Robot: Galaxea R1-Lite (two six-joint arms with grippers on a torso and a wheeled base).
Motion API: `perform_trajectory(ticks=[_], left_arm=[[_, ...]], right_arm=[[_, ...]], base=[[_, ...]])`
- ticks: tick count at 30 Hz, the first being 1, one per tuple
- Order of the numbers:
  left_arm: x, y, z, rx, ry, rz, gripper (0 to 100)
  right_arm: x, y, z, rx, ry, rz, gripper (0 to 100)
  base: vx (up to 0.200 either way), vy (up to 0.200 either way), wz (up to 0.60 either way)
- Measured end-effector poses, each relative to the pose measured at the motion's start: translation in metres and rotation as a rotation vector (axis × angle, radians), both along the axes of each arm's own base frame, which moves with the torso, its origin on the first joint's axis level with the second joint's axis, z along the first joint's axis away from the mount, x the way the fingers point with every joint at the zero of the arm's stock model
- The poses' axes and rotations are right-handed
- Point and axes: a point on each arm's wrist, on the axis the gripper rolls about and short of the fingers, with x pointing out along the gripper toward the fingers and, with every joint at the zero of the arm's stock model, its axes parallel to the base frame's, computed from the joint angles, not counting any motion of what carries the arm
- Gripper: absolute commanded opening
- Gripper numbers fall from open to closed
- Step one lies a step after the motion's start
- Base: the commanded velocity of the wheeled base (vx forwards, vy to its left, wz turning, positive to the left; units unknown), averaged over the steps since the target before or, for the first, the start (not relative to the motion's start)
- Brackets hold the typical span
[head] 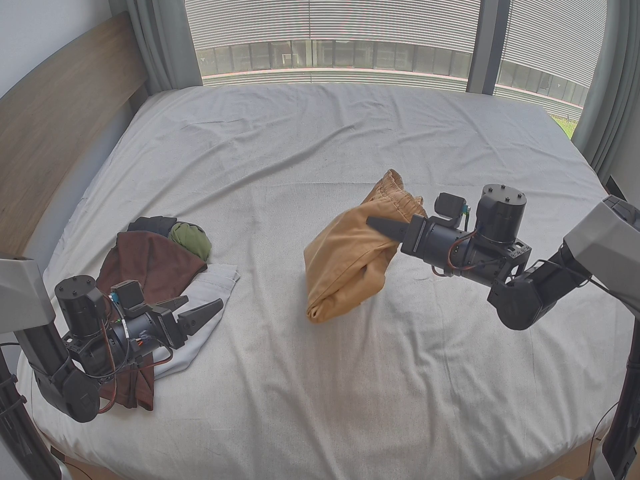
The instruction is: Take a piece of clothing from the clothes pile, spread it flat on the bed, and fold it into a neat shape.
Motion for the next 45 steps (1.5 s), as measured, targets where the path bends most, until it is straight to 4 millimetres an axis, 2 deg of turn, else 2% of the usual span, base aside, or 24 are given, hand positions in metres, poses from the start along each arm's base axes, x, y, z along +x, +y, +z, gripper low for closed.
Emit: perform_trajectory(ticks=[9,33,41,45], left_arm=[[0.000,0.000,0.000,0.000,0.002,-0.001,100],[-0.004,-0.001,-0.002,0.003,0.016,-0.004,100],[-0.005,-0.001,-0.002,0.003,0.019,-0.004,100],[-0.006,-0.001,-0.002,0.003,0.021,-0.006,100]], right_arm=[[0.019,0.005,0.022,0.041,-0.026,-0.006,0],[0.085,0.013,0.030,0.051,-0.022,-0.049,0],[0.106,0.020,0.026,0.087,-0.046,-0.084,0],[0.116,0.019,0.011,0.088,-0.028,-0.100,0]], base=[[0.000,0.000,0.00],[0.000,0.000,0.00],[0.000,0.000,0.00],[0.000,0.000,0.00]])
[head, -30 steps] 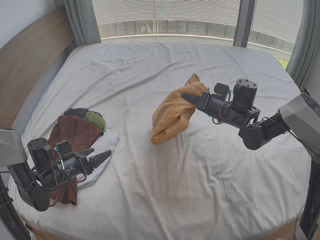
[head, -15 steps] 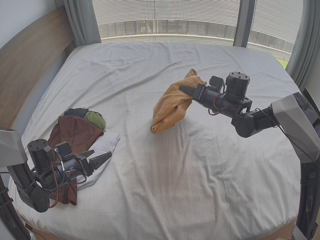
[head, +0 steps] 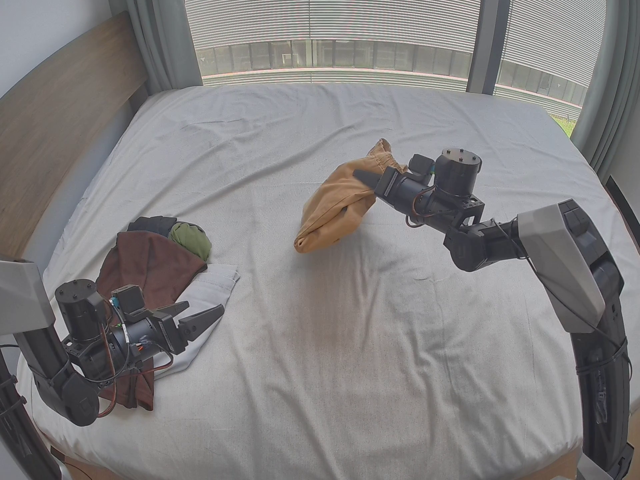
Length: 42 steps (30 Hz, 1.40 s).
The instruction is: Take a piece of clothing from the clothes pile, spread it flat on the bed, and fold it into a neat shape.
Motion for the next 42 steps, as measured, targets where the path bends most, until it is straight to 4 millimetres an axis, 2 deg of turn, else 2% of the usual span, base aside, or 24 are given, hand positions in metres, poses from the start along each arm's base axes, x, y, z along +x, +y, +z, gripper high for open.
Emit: perform_trajectory(ticks=[3,8,17,23,31,32,39,42], left_arm=[[-0.001,0.000,0.000,0.000,0.002,-0.001,100],[-0.001,0.000,0.000,0.000,0.003,-0.002,100],[-0.001,0.000,0.000,0.000,0.002,-0.001,100],[-0.001,0.000,0.000,0.000,-0.001,-0.002,100],[-0.001,-0.001,0.000,0.000,0.000,-0.004,100],[-0.001,-0.001,0.000,0.000,0.000,-0.004,100],[-0.001,-0.001,0.001,0.000,-0.002,-0.005,100],[0.000,-0.001,0.001,0.000,-0.004,-0.004,100]], right_arm=[[0.009,-0.005,-0.022,-0.010,0.032,-0.017,0],[0.013,-0.011,-0.053,-0.036,0.100,-0.030,0],[-0.002,-0.019,-0.106,-0.090,0.221,-0.075,0],[-0.015,-0.025,-0.125,-0.110,0.246,-0.102,0],[-0.027,-0.032,-0.141,-0.126,0.280,-0.120,0],[-0.028,-0.032,-0.143,-0.129,0.285,-0.120,100],[-0.037,-0.036,-0.148,-0.145,0.316,-0.129,100],[-0.051,-0.041,-0.152,-0.173,0.360,-0.129,100]], base=[[0.000,0.000,0.00],[0.000,0.000,0.00],[0.000,0.000,0.00],[0.000,0.000,0.00],[0.000,0.000,0.00],[0.000,0.000,0.00],[0.000,0.000,0.00],[0.000,0.000,0.00]])
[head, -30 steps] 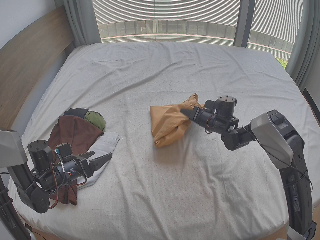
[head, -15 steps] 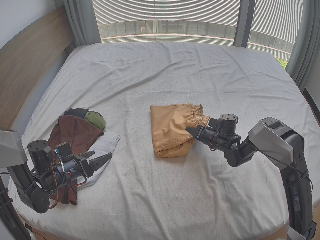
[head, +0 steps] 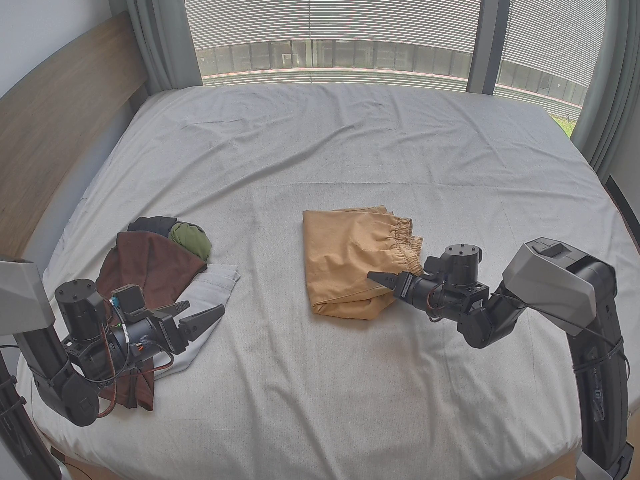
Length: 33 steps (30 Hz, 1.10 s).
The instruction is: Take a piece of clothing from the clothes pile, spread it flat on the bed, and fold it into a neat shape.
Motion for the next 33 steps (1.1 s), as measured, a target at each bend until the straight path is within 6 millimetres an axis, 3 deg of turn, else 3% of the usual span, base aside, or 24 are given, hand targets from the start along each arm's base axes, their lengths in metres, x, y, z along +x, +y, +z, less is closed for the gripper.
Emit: perform_trajectory(ticks=[8,12,18,25,29,33], left_arm=[[0.001,0.000,0.001,-0.001,-0.004,0.000,100],[0.001,0.000,0.001,-0.001,-0.006,0.001,100],[0.002,0.001,0.001,-0.001,-0.007,0.004,100],[0.002,0.001,0.001,-0.001,-0.006,0.005,100],[0.002,0.001,0.001,-0.001,-0.007,0.006,100],[0.002,0.002,0.001,-0.001,-0.008,0.007,100]], right_arm=[[-0.044,-0.006,0.008,-0.062,0.082,0.030,100],[-0.070,0.008,0.029,-0.070,0.075,0.089,100],[-0.087,0.025,0.064,-0.047,0.039,0.143,100],[-0.069,0.033,0.105,0.022,-0.080,0.133,100],[-0.047,0.030,0.103,0.034,-0.104,0.104,100],[-0.024,0.023,0.087,0.031,-0.101,0.066,100]], base=[[0.000,0.000,0.00],[0.000,0.000,0.00],[0.000,0.000,0.00],[0.000,0.000,0.00],[0.000,0.000,0.00],[0.000,0.000,0.00]])
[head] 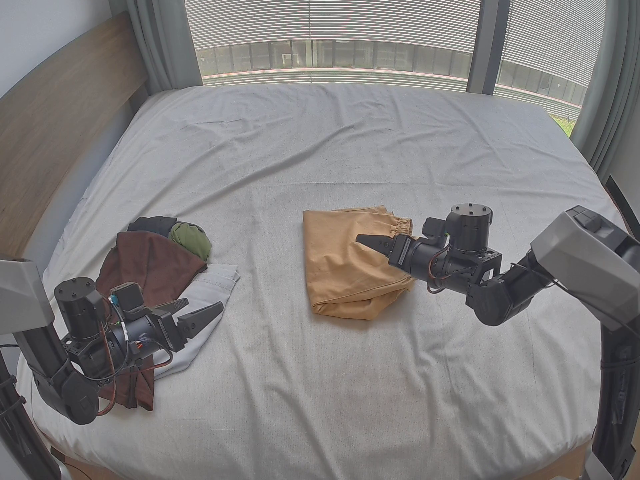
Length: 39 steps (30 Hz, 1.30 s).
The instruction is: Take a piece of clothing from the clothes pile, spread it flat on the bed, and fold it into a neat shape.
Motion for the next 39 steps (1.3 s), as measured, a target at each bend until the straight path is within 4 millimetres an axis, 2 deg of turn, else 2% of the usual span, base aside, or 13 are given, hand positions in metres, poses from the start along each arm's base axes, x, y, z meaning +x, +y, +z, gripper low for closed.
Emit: perform_trajectory(ticks=[5,14,23,30,36,39], left_arm=[[0.000,0.000,0.000,0.000,0.001,0.000,100],[-0.001,-0.001,-0.002,0.001,0.009,-0.004,100],[-0.001,-0.001,-0.003,0.002,0.015,-0.005,100],[-0.002,-0.001,-0.001,0.001,0.008,-0.005,100],[-0.005,-0.001,0.010,-0.009,-0.030,-0.008,100],[-0.012,-0.001,0.024,-0.024,-0.075,-0.010,100]], right_arm=[[0.019,-0.009,-0.031,-0.015,0.040,-0.035,100],[0.022,-0.014,-0.069,-0.050,0.103,-0.067,100],[0.018,-0.016,-0.084,-0.059,0.105,-0.078,100],[0.004,-0.017,-0.070,-0.041,0.048,-0.079,100],[-0.024,-0.024,-0.019,-0.030,-0.034,-0.067,100],[-0.044,-0.030,0.006,-0.035,-0.093,-0.058,100]], base=[[0.000,0.000,0.00],[0.000,0.000,0.00],[0.000,0.000,0.00],[0.000,0.000,0.00],[0.000,0.000,0.00],[0.000,0.000,0.00]])
